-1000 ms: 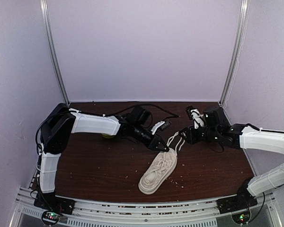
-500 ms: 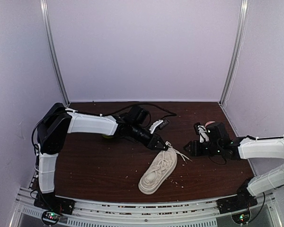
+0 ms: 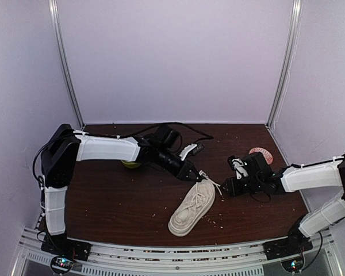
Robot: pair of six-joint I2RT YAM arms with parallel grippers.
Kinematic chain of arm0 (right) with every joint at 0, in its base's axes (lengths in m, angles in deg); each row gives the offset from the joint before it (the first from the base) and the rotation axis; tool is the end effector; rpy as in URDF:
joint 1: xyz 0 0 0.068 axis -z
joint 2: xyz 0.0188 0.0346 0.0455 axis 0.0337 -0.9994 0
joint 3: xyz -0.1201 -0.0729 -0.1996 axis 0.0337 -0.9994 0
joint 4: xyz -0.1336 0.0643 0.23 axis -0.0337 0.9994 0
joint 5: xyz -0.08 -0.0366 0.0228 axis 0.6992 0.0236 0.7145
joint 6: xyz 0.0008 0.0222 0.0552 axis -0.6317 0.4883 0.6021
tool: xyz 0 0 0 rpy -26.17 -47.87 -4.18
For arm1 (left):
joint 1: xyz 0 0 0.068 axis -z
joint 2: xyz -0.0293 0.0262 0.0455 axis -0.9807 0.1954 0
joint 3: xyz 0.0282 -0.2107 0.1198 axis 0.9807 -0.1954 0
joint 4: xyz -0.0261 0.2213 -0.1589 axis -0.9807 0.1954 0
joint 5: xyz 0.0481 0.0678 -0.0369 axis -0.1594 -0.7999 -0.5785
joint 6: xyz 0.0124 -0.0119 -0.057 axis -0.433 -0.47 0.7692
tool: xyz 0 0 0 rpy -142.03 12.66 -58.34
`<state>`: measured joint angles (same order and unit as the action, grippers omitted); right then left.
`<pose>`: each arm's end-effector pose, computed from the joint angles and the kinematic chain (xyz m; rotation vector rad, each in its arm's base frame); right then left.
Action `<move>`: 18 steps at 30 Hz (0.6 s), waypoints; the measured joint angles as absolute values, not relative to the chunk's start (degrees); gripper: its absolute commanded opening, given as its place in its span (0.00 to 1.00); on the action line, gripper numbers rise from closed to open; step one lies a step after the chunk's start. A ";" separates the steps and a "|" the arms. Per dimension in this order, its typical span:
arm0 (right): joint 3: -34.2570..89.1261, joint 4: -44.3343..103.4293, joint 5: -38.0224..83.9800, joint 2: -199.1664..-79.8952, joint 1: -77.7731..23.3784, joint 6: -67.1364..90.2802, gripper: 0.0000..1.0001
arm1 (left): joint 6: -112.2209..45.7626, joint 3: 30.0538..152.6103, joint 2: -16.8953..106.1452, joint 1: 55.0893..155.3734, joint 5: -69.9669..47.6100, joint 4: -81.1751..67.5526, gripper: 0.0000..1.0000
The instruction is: Tie the shoes
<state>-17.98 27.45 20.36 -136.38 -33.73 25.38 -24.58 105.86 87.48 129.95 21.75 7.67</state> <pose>0.2146 0.1635 0.1076 -0.4112 2.4345 0.6631 0.2651 -0.3758 0.1616 1.0673 2.3341 -1.4022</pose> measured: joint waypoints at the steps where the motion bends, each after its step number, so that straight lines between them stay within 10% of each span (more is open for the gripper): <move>1: -17.76 27.52 20.45 -137.06 -33.73 25.03 0.48 | -24.67 105.86 87.32 129.95 21.75 7.85 0.00; 12: -14.07 27.41 21.47 -144.53 -34.49 21.31 0.48 | -25.06 105.86 86.75 129.95 21.86 9.31 0.00; 18: -12.04 26.84 21.91 -147.37 -34.80 19.19 0.00 | -25.39 105.84 86.47 129.95 21.42 10.30 0.00</move>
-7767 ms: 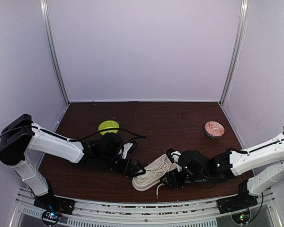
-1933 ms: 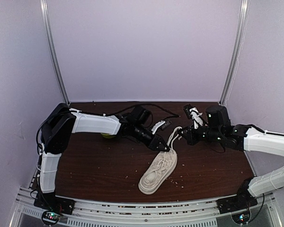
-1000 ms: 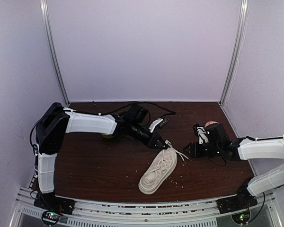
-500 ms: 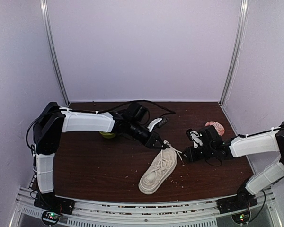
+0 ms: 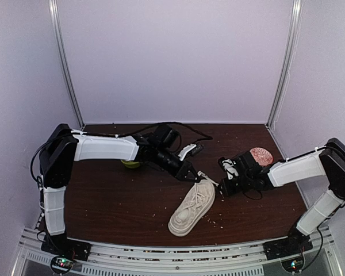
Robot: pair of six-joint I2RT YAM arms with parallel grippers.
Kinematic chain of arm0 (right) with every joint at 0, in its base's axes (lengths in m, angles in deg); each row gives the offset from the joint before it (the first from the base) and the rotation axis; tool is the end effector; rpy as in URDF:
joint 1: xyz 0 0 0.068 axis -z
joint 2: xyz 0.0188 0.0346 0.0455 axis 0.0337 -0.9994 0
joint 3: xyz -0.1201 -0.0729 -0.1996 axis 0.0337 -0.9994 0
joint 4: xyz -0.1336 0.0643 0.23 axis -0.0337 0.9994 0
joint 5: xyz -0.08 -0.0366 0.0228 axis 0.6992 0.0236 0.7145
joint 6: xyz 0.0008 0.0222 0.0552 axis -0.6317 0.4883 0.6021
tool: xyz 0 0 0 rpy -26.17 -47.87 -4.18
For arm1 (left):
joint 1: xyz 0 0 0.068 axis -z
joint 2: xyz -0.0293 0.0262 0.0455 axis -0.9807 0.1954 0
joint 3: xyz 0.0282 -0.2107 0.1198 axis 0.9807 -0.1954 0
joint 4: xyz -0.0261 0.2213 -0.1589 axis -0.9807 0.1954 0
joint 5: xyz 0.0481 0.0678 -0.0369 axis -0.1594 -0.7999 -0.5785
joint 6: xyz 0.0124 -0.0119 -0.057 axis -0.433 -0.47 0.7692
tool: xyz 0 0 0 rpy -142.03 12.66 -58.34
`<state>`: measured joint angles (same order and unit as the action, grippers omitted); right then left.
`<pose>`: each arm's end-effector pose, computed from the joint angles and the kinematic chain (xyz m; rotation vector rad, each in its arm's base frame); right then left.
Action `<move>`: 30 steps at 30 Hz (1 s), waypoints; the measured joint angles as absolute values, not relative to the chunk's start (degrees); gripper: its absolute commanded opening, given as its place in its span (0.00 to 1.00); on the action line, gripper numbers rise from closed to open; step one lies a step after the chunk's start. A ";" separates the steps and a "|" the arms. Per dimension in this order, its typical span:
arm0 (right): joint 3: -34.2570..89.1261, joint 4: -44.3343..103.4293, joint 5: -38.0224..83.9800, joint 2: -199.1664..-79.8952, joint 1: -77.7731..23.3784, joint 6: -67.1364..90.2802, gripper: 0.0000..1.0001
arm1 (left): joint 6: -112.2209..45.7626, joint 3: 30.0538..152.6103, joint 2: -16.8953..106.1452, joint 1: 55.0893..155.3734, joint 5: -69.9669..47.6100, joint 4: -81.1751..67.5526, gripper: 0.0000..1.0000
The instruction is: Tie the shoes
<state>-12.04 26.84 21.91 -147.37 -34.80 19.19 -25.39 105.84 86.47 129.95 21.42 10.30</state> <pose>0.2313 0.1808 0.0880 -0.5564 2.4666 0.5640 0.2625 -0.3724 0.1656 1.0764 2.3566 -1.3830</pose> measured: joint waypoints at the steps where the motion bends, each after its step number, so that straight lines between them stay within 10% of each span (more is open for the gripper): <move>1: -12.04 26.71 22.11 -147.37 -34.84 19.32 0.00 | -25.39 105.75 86.16 129.95 21.03 10.36 0.00; 22: -14.64 36.07 28.93 -118.13 -36.11 23.02 0.00 | -21.24 95.61 76.74 130.22 11.41 9.36 0.00; 30: -29.59 34.69 22.72 -113.87 -41.84 31.70 0.61 | -20.89 94.54 76.24 130.22 12.77 7.35 0.00</move>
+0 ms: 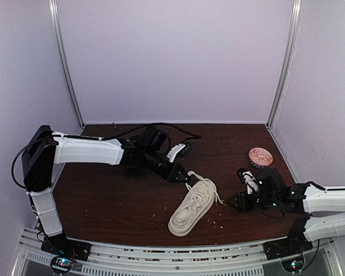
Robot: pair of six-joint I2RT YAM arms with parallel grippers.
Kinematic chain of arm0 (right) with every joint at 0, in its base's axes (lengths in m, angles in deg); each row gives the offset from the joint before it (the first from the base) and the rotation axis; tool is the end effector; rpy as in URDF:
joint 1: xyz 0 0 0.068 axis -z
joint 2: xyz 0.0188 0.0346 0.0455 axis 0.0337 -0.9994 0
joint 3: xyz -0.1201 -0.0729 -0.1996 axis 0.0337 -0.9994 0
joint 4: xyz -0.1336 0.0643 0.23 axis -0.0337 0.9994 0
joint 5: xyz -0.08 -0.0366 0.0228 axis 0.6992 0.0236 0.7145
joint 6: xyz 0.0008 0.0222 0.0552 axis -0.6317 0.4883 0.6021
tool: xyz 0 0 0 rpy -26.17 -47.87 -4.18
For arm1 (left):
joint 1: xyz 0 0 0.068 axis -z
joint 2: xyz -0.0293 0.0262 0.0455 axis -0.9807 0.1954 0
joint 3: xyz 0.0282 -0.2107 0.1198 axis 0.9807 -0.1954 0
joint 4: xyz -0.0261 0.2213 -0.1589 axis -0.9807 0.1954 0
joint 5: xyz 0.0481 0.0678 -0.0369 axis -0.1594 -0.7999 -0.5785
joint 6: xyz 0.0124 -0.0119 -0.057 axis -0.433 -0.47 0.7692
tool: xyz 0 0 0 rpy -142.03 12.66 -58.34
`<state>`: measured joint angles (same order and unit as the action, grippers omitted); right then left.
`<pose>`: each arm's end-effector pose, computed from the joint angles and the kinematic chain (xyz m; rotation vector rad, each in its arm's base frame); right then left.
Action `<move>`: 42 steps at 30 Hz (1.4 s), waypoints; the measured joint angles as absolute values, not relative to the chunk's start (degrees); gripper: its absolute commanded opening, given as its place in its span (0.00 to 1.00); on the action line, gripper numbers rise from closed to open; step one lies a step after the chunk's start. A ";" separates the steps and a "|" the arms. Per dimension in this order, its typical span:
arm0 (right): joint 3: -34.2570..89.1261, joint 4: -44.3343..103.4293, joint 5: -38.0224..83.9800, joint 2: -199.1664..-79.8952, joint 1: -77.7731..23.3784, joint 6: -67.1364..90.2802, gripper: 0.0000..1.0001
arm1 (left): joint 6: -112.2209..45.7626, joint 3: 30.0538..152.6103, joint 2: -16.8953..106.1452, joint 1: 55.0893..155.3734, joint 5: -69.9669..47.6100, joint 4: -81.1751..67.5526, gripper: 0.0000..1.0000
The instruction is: Tie the shoes
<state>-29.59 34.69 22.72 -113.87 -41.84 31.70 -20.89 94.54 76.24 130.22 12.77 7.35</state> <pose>0.1517 0.1536 0.1205 -0.4296 2.3983 0.7566 0.2432 -0.3430 0.1764 0.9127 2.3998 -1.2484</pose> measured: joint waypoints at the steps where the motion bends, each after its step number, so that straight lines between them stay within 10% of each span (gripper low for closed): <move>1: -30.35 35.54 22.94 -112.95 -41.95 32.15 0.65 | -20.91 94.47 76.24 130.22 13.01 7.37 0.00; 22: -16.39 23.59 18.22 -137.98 -36.00 30.67 0.51 | -21.10 94.43 76.22 130.28 15.39 7.11 0.00; 36: -13.94 13.90 8.71 -146.30 -33.10 31.91 0.00 | -21.10 94.73 76.22 130.33 15.54 7.30 0.00; 42: -16.65 10.25 5.06 -145.82 -31.11 32.64 0.00 | -21.08 94.73 76.22 130.33 15.43 7.37 0.00</move>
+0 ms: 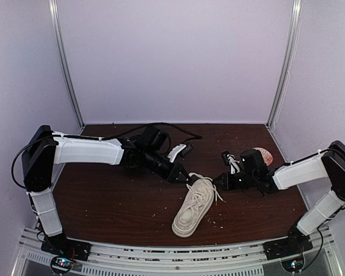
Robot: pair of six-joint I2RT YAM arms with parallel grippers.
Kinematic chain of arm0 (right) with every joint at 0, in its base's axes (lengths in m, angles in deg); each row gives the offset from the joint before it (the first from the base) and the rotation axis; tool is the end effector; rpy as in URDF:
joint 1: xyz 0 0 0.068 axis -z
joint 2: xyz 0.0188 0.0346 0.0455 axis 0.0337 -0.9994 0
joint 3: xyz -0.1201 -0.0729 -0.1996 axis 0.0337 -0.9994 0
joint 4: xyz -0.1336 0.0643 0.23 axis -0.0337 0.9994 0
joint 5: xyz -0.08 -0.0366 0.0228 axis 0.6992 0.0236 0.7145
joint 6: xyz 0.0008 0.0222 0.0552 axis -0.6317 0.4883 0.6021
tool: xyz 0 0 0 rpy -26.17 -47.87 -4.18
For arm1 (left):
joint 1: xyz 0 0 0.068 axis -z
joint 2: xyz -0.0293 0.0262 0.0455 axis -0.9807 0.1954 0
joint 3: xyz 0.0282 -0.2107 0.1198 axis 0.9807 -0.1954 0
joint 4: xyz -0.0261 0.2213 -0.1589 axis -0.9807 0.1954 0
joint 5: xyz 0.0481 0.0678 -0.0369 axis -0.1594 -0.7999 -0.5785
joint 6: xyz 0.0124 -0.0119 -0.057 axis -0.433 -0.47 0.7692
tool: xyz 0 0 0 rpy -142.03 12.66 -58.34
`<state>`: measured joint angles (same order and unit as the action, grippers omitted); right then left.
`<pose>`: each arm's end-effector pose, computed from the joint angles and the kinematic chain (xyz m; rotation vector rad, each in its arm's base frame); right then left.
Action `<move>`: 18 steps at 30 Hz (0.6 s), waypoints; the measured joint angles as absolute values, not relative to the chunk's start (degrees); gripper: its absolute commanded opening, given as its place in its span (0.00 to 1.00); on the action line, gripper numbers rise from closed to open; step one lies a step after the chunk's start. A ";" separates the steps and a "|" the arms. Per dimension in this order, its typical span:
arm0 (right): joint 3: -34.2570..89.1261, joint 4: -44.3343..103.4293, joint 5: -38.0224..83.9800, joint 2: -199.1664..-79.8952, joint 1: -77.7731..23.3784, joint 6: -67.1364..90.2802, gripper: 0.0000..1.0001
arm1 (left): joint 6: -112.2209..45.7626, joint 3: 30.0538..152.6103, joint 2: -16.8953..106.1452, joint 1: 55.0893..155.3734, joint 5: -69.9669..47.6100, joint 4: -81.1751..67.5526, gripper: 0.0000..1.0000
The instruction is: Tie the shoes
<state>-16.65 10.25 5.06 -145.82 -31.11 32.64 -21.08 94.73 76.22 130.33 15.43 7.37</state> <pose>0.2362 0.1761 0.0993 -0.3704 2.3342 1.0513 0.2410 -0.3443 0.1784 0.9470 2.3895 -1.3017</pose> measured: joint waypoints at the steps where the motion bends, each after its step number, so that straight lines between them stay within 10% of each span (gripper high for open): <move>1: -17.00 10.60 4.99 -145.15 -30.93 32.42 0.00 | -21.08 94.73 76.22 130.33 15.37 7.37 0.00; 18: -14.46 31.11 9.67 -119.20 -31.17 24.51 0.00 | -20.27 94.82 76.24 130.33 13.99 7.24 0.00</move>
